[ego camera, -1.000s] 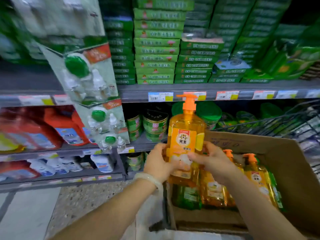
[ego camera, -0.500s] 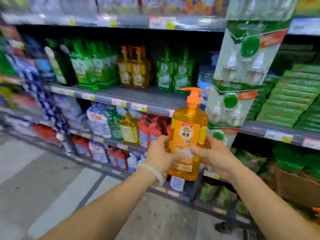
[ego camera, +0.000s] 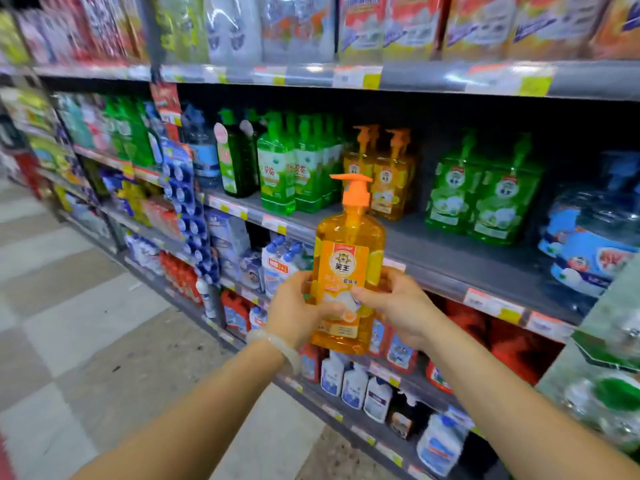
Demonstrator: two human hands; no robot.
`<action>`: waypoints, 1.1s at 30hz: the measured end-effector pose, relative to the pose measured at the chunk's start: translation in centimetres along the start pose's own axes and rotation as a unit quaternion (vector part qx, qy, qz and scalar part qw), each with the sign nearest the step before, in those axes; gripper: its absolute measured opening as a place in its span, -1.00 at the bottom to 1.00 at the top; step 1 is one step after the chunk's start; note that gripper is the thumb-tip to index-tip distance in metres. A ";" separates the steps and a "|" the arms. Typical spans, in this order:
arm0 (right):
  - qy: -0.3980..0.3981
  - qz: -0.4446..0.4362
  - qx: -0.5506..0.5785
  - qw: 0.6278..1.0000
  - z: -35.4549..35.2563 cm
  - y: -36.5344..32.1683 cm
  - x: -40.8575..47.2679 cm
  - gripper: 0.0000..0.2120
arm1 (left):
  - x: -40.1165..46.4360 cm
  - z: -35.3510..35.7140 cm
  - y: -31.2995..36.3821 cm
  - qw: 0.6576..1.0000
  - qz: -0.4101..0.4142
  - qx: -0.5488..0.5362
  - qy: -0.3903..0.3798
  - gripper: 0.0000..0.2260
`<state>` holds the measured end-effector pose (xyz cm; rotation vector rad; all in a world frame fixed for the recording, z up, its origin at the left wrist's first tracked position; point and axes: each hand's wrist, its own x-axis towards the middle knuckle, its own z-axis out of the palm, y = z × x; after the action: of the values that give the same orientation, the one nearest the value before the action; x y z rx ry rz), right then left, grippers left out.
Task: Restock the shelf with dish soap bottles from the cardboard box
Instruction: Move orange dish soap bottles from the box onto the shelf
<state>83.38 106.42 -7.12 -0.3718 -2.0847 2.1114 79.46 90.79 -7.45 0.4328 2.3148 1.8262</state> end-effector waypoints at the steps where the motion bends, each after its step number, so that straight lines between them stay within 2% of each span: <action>1: 0.006 -0.002 -0.003 1.000 0.2 -0.2 1.8 -0.65 | 1.8 -0.2 -0.1 1.000 0.005 0.003 -0.002 -0.53; 4: 0.015 -0.009 0.011 1.000 0.0 -0.9 7.9 -0.66 | 7.9 -0.1 -0.2 1.000 0.015 0.006 0.002 -0.56; 7: 0.023 -0.020 0.004 1.000 -0.7 -2.4 13.6 -0.62 | 14.4 0.4 0.3 1.000 0.018 0.005 0.013 -0.41; 12: 0.038 -0.051 -0.021 0.998 -2.2 -4.5 22.4 -0.50 | 23.9 1.7 0.7 0.999 0.044 -0.015 0.009 -0.54; 17: 0.036 -0.048 -0.040 0.997 -2.7 -3.9 28.7 -0.48 | 30.5 2.4 -0.4 0.998 0.048 -0.049 0.007 -0.47; 27: 0.095 -0.028 -0.091 0.991 -2.6 -1.2 34.4 -0.41 | 38.5 3.6 -4.2 0.995 0.043 -0.063 -0.059 -0.43; 33: 0.204 -0.027 -0.198 0.958 -2.1 -1.1 36.1 -0.38 | 42.2 4.0 -4.2 0.991 0.050 -0.058 -0.109 -0.48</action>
<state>49.30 118.52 -8.54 -0.7194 -2.2091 1.4184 40.26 107.25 -10.29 0.7043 2.0657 1.8409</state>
